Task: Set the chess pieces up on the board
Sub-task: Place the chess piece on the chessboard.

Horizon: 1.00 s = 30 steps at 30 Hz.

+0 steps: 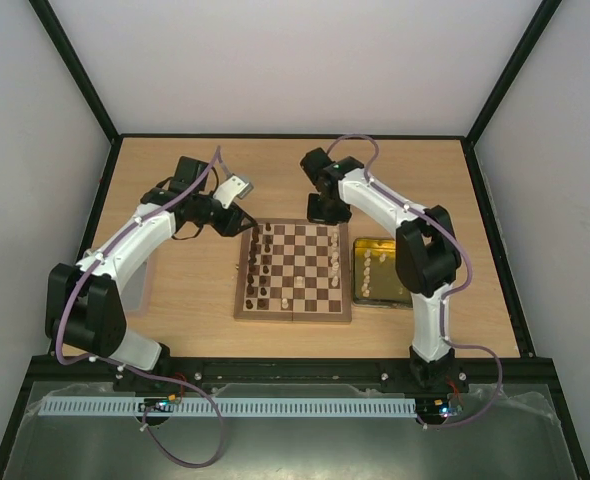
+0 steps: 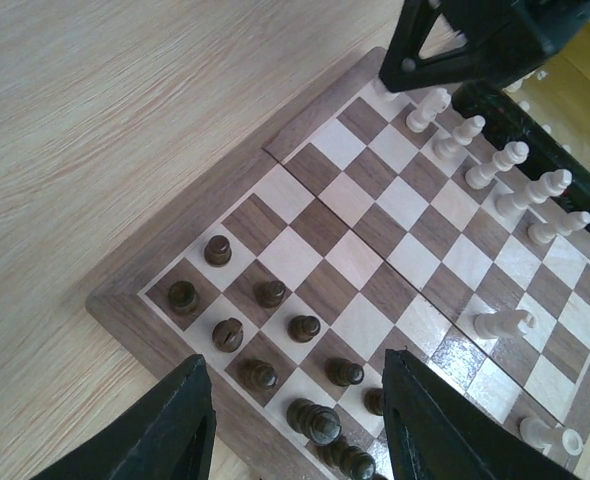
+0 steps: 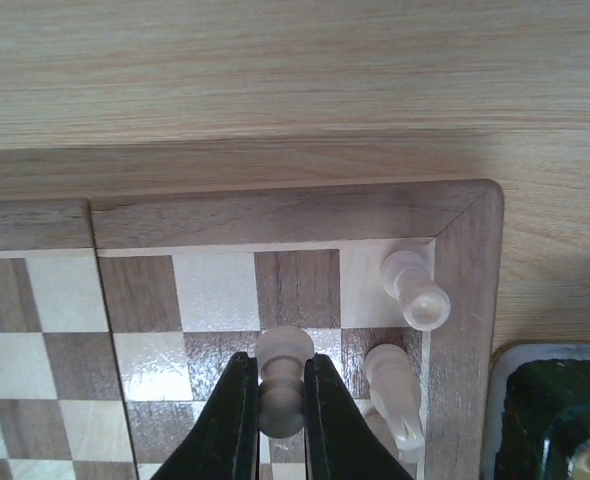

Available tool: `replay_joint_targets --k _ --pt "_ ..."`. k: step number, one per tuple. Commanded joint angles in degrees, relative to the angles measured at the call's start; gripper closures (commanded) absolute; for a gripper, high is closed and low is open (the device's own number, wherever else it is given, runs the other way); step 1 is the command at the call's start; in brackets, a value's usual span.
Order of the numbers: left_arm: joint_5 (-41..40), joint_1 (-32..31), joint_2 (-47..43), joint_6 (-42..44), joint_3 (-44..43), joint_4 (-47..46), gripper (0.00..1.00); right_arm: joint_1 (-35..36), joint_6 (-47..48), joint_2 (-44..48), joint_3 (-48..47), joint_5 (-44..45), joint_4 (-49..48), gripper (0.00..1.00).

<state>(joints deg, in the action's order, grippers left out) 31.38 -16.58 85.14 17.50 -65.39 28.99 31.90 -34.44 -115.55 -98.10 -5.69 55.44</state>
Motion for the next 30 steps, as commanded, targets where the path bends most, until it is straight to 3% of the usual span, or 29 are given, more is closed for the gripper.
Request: replay_joint_targets --k 1,14,30 --pt "3.6 0.3 -0.4 0.3 0.3 0.4 0.52 0.2 1.0 -2.5 -1.8 -0.3 2.0 0.96" --pt "4.5 0.3 -0.4 1.7 0.4 1.5 0.52 0.0 0.9 -7.3 -5.3 -0.9 2.6 0.97" --pt "4.8 0.1 -0.2 1.9 0.2 1.9 0.52 -0.7 0.8 -7.2 -3.1 0.3 2.4 0.96"
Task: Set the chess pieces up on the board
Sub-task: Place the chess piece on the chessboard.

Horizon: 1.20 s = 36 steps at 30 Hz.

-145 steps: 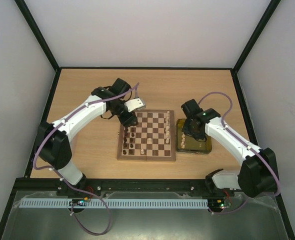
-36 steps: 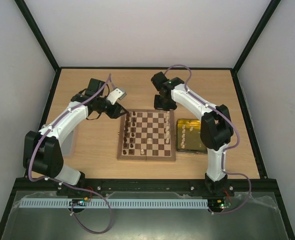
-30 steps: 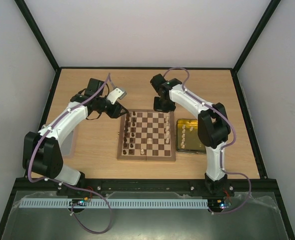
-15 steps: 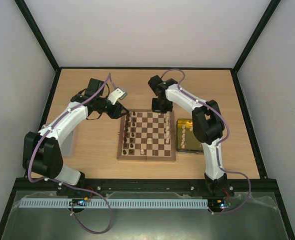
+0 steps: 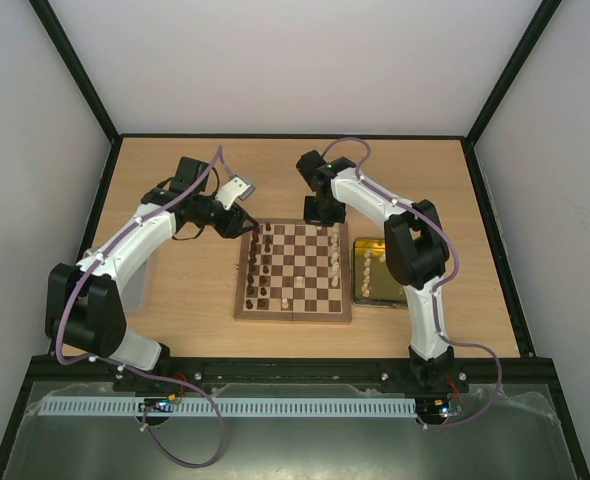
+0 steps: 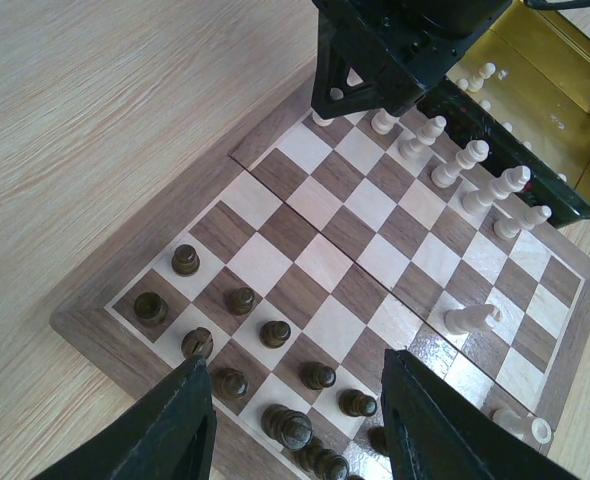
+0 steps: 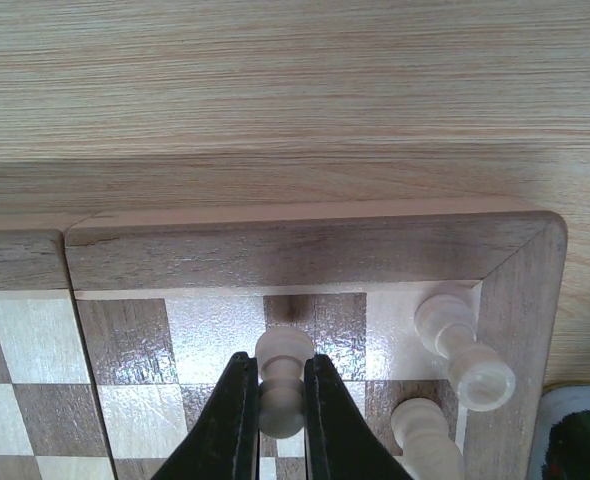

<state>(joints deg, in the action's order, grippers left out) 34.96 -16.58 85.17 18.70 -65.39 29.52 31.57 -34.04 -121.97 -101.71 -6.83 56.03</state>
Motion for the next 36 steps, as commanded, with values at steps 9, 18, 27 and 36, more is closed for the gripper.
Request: replay_joint_targets --k 9,18,27,36 --pt "0.5 -0.6 0.0 0.9 0.3 1.5 0.55 -0.7 0.2 -1.1 1.3 2.1 1.9 0.96" --pt "-0.5 -1.4 0.2 1.1 0.3 1.6 0.55 -0.9 0.4 -1.4 2.1 1.6 1.5 0.96" --pt "-0.7 -1.7 0.2 1.2 0.3 1.6 0.52 -0.8 0.6 -1.8 2.2 0.5 1.4 0.96" --pt "-1.9 -2.3 0.0 1.4 0.6 1.5 0.38 -0.8 0.6 -1.9 2.0 -0.1 1.2 0.96"
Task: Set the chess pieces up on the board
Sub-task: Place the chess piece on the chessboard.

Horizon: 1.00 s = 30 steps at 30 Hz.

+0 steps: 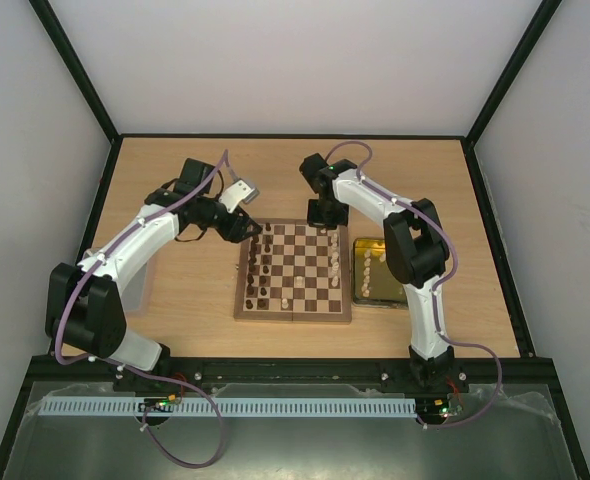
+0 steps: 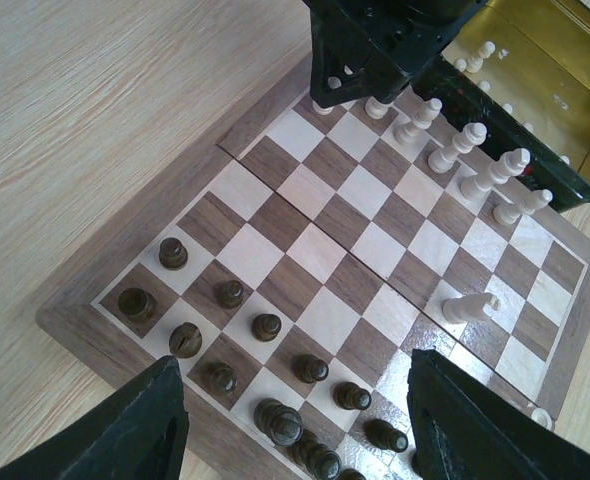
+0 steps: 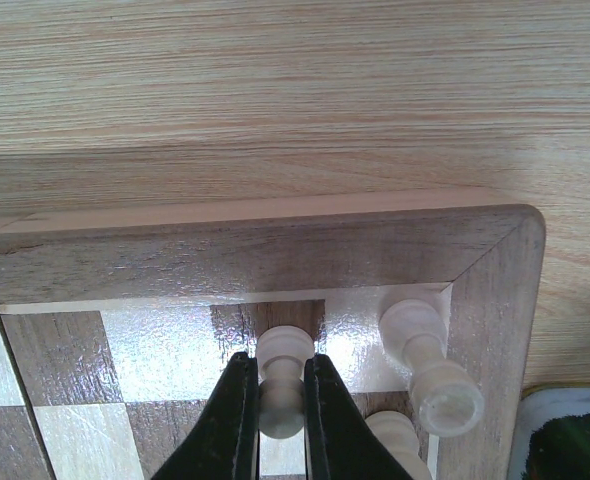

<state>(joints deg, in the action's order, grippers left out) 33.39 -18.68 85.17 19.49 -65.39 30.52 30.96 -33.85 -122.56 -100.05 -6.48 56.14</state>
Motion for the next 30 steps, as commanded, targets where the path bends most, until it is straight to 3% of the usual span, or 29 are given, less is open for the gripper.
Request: replay_joint_targets --k 1,27,30 --pt "-0.3 -0.3 -0.1 0.6 0.7 0.5 0.39 -0.2 0.4 -1.3 0.3 -0.6 1.1 0.96" --pt "-0.8 -0.2 -0.1 0.5 0.8 0.4 0.41 0.0 0.6 -1.1 0.9 -2.3 0.6 0.96" --pt "-0.9 -0.3 -0.1 0.5 0.7 0.4 0.40 -0.1 0.6 -0.9 1.2 -2.1 0.6 0.92"
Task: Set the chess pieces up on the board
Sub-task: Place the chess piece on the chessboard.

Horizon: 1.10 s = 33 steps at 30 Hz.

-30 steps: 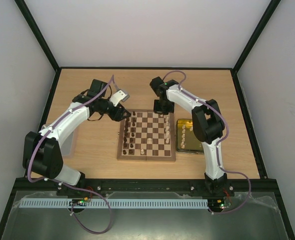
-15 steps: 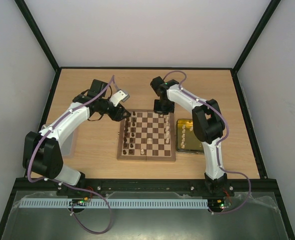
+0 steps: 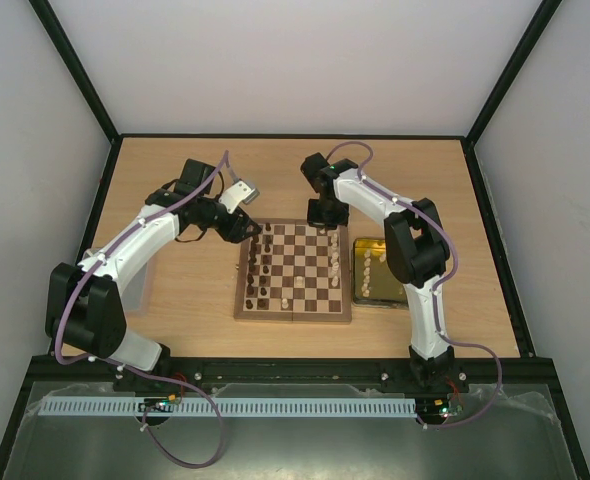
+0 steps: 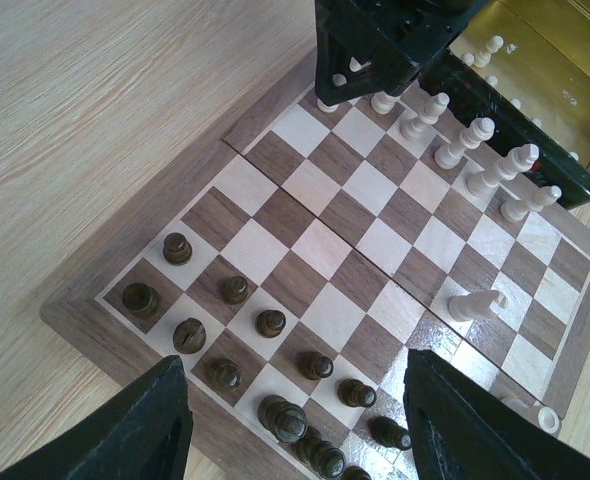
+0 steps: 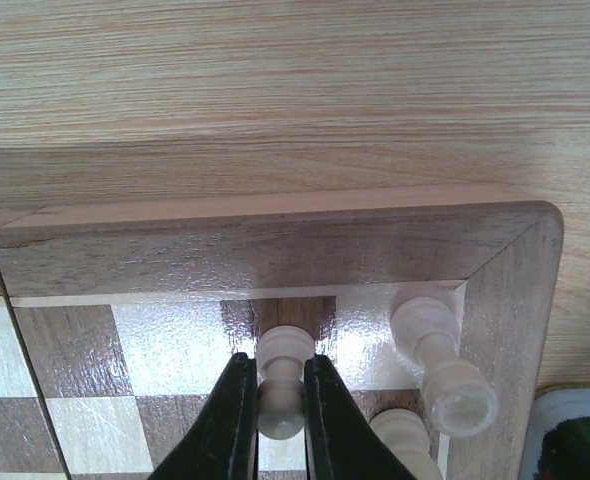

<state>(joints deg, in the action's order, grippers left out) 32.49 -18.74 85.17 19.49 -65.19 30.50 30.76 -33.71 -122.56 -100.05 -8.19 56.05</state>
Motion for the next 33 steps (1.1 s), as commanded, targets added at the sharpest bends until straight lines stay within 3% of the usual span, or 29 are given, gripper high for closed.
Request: replay_joint_targets --k 1,8,33 --pt "0.0 -0.3 0.0 0.5 0.5 0.4 0.40 0.2 0.5 -0.7 1.2 -0.3 0.7 0.91" --pt "0.0 -0.4 -0.2 0.5 0.5 0.6 0.53 0.2 0.4 0.1 1.3 -0.2 0.8 0.85" --pt "-0.5 -0.8 -0.5 0.2 0.5 0.8 0.48 -0.1 0.0 5.5 0.8 1.2 1.2 0.75"
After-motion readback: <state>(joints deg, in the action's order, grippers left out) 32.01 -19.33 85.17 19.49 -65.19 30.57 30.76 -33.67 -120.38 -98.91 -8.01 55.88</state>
